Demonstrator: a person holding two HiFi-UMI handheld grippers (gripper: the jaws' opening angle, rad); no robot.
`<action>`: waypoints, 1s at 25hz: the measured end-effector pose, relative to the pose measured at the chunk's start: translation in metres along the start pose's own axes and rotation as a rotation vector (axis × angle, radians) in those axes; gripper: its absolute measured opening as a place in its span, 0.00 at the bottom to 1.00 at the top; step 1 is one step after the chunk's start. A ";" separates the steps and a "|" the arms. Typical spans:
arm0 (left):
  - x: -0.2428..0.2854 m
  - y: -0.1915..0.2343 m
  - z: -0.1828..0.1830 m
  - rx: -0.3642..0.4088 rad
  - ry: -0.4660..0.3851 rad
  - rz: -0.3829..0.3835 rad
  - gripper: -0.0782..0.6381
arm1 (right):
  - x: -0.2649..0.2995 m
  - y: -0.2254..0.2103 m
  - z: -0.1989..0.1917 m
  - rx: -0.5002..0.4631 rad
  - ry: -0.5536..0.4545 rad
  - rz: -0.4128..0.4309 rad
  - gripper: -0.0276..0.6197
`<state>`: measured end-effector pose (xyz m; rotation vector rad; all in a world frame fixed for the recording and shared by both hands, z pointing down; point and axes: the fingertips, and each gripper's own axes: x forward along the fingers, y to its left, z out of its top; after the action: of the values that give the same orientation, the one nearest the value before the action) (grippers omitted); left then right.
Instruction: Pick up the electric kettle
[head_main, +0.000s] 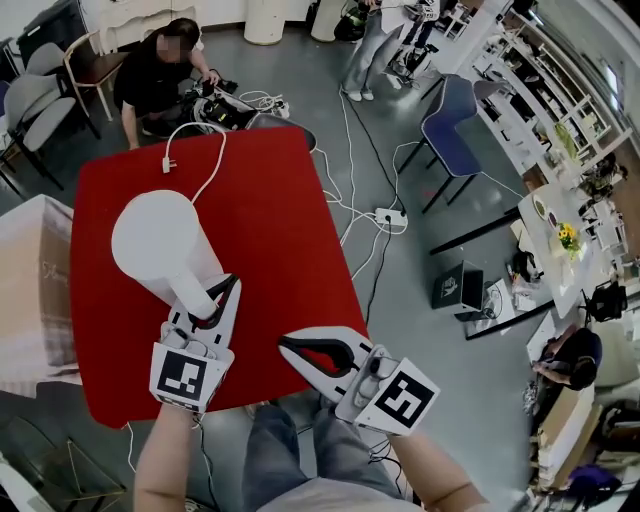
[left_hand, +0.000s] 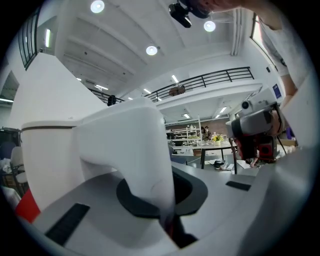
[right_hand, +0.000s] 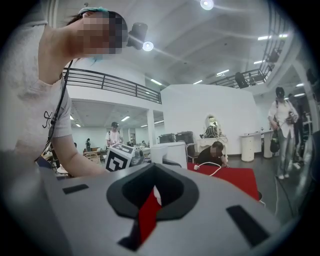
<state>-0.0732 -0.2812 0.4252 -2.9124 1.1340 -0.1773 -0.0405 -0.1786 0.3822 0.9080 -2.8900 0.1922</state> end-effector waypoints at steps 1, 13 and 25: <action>-0.002 0.000 0.005 0.000 -0.005 0.000 0.12 | 0.000 0.000 0.001 -0.002 -0.003 0.001 0.05; -0.044 -0.042 0.069 0.080 -0.019 -0.008 0.12 | -0.007 0.015 0.036 -0.050 -0.078 0.097 0.05; -0.099 -0.117 0.119 0.146 0.004 0.097 0.12 | -0.044 0.043 0.067 -0.110 -0.156 0.226 0.05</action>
<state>-0.0535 -0.1318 0.3033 -2.7250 1.2055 -0.2540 -0.0338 -0.1294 0.3060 0.6027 -3.1076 -0.0219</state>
